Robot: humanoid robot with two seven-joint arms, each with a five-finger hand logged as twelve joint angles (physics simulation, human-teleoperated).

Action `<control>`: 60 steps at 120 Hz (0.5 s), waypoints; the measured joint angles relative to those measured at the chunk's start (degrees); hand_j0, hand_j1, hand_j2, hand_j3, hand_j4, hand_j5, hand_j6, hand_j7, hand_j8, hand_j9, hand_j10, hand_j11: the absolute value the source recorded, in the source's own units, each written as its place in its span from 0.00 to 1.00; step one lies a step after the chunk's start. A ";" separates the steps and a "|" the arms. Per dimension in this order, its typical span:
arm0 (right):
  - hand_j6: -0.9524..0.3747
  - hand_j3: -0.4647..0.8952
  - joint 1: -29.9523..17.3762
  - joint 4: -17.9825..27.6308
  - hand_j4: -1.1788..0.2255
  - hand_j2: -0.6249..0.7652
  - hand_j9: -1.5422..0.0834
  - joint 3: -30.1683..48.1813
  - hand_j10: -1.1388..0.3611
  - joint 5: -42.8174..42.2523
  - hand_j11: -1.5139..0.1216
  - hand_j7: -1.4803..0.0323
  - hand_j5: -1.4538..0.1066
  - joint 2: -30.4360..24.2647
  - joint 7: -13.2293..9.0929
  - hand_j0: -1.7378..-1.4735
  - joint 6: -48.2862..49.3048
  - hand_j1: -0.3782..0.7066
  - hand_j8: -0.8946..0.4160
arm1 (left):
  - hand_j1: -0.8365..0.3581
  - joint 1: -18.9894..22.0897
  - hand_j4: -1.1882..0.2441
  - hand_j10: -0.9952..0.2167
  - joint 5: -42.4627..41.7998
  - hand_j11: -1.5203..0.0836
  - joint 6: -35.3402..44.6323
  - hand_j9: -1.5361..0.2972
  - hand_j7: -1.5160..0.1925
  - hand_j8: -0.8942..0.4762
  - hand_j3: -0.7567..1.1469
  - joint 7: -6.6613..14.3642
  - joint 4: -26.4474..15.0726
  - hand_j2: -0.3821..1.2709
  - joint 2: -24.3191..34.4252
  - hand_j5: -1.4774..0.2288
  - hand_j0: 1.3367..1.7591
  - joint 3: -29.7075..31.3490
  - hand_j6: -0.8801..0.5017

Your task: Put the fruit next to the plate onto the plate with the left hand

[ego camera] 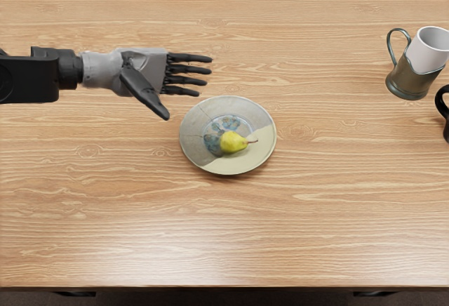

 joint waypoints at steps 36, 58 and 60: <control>0.71 0.34 0.00 -0.02 0.83 0.45 0.94 0.04 0.75 0.00 0.91 0.97 0.92 0.00 0.00 0.30 -0.01 0.04 0.67 | 0.98 7.20 0.82 0.81 -7.62 0.94 -0.79 0.83 0.88 0.65 0.40 0.00 0.15 0.24 13.29 0.86 0.76 -2.89 0.63; 0.71 0.34 0.00 -0.03 0.83 0.45 0.94 0.03 0.75 0.01 0.91 0.97 0.92 0.00 -0.01 0.30 -0.03 0.04 0.67 | 0.99 9.15 0.83 0.82 -8.69 0.94 -0.84 0.83 0.88 0.65 0.40 0.00 0.87 0.23 17.84 0.86 0.76 -2.97 0.63; 0.71 0.34 0.00 -0.03 0.83 0.45 0.94 0.03 0.75 0.01 0.91 0.97 0.92 0.00 -0.01 0.30 -0.03 0.04 0.67 | 0.99 9.17 0.83 0.82 -8.71 0.94 -0.84 0.83 0.88 0.65 0.40 0.00 0.90 0.23 18.29 0.86 0.76 -2.97 0.63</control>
